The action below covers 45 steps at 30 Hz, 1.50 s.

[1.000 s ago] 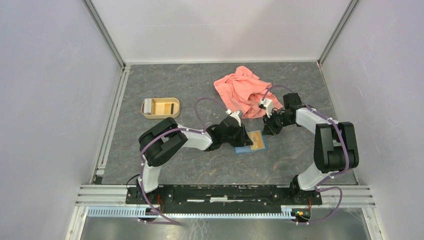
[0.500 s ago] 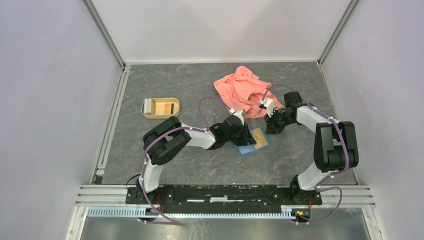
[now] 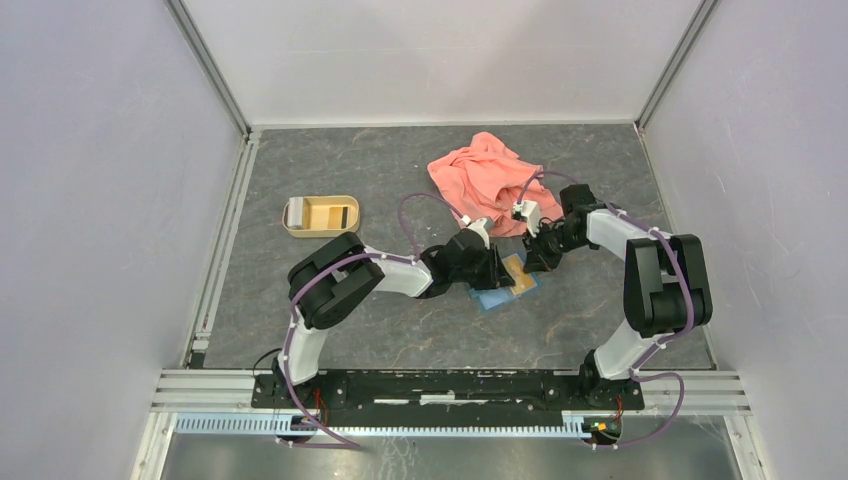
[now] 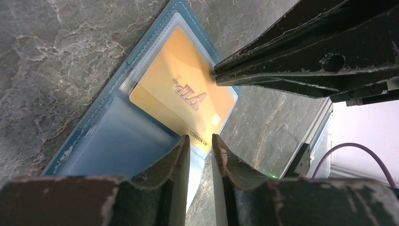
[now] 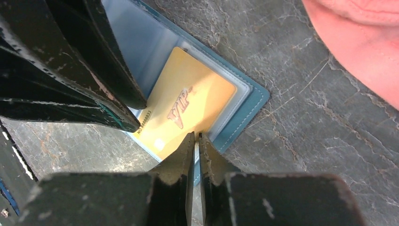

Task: Put the credit cards into the card holder
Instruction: Insert the credit card into the card holder, then pick up the credit card from the storage box.

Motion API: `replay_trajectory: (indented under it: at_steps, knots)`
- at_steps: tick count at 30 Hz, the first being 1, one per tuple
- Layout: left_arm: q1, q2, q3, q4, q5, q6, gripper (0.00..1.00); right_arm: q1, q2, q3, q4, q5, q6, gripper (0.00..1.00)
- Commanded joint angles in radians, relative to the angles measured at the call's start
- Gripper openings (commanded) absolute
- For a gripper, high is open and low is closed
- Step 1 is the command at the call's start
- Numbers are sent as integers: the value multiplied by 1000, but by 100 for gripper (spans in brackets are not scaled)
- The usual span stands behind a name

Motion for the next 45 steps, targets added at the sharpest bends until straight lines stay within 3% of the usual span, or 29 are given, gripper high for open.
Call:
replay_trajectory:
  at_steps: [1,11,19,22,25,27,32,34,40,45]
  knots:
    - [18,-31,-17,79,-8,15,32,6,-20,26,-13,-53,-13,13]
    - [47,-247,-165,123,-46,173,37,-65,-141,-9,37,-147,-45,25]
    - [57,-574,-267,-90,-298,493,40,-75,-307,-80,101,-271,-129,32]
    - [69,-697,-275,-215,-451,602,52,-77,-374,-116,147,-291,-137,38]
    - [97,-806,-274,-331,-628,687,79,-79,-428,-147,183,-316,-141,44]
    - [153,-880,-273,-386,-669,722,98,-78,-444,-156,191,-334,-151,48]
    - [467,-1019,-242,-517,-437,750,100,-78,-450,-149,183,-366,-151,53]
    - [568,-1024,-207,-578,-405,769,100,-79,-464,-139,196,-381,-132,56]
    - [794,-949,-130,-645,-281,771,100,-18,-535,-102,283,-335,-122,73]
    - [922,-886,-116,-614,-220,811,100,37,-511,-36,290,-304,-95,77]
